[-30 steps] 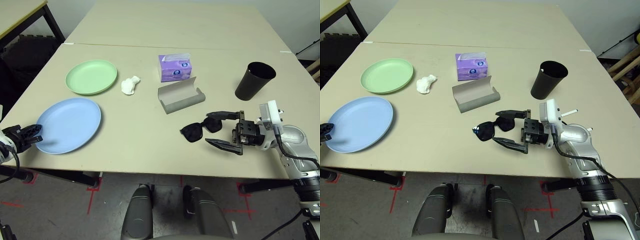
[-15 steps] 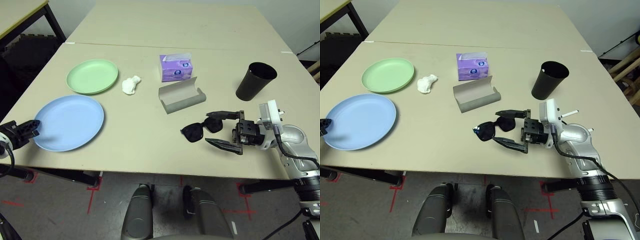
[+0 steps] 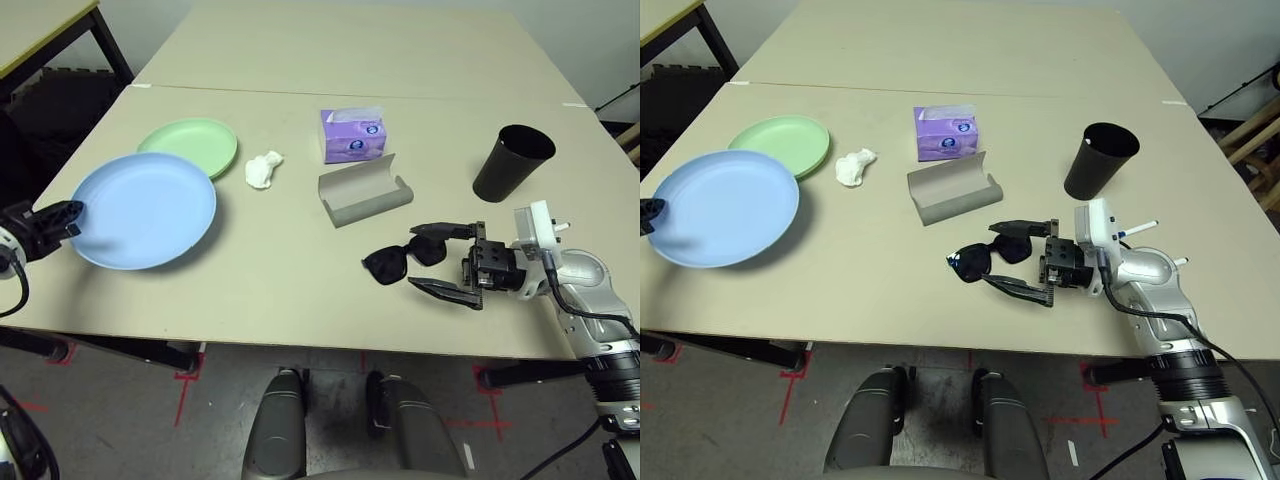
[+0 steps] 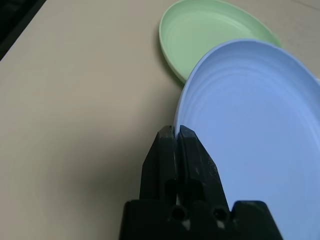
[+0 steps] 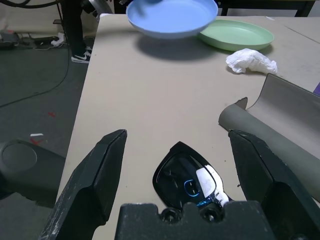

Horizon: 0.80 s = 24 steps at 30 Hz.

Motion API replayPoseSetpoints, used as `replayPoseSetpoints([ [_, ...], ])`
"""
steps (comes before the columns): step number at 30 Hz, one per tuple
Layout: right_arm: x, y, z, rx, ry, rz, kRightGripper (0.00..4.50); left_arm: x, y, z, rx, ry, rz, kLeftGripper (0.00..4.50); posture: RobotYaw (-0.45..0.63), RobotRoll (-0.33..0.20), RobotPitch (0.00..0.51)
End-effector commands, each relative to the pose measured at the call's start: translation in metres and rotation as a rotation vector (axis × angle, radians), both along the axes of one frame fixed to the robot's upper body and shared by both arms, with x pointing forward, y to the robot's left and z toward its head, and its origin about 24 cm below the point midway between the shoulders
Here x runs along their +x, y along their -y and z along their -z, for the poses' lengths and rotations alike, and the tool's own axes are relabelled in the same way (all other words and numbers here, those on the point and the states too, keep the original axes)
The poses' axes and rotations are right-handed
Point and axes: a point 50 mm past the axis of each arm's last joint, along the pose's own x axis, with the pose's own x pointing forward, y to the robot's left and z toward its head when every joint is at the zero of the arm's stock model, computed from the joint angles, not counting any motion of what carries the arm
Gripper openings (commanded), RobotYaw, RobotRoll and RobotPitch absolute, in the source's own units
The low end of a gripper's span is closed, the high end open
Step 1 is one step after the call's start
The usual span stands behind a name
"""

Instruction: Organize and tidy the items on the table.

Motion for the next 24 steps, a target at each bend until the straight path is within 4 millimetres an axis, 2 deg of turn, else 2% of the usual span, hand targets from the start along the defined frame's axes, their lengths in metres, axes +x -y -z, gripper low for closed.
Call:
replayPoseSetpoints([
  [1,-0.001,-0.002,0.001,0.0,-0.001,-0.002,4.5,0.019,0.006,0.0,-0.004,0.035,-0.018,0.02,0.18,0.0,0.155],
  [6,-0.001,-0.003,0.001,0.003,0.001,-0.002,4.5,0.046,0.016,-0.001,-0.053,0.098,-0.072,0.02,0.17,0.0,0.156],
  [11,-0.002,-0.003,0.0,0.003,0.001,-0.002,4.5,0.066,0.017,-0.001,-0.079,0.124,-0.142,0.02,0.17,0.0,0.159],
  [16,-0.003,-0.003,-0.001,0.005,0.005,0.001,4.5,0.079,0.017,-0.002,-0.036,0.151,-0.221,0.02,0.15,0.0,0.161],
  [24,-0.005,-0.003,-0.001,0.007,0.005,0.01,4.5,0.093,0.028,-0.003,-0.049,0.174,-0.251,0.02,0.15,0.0,0.161],
])
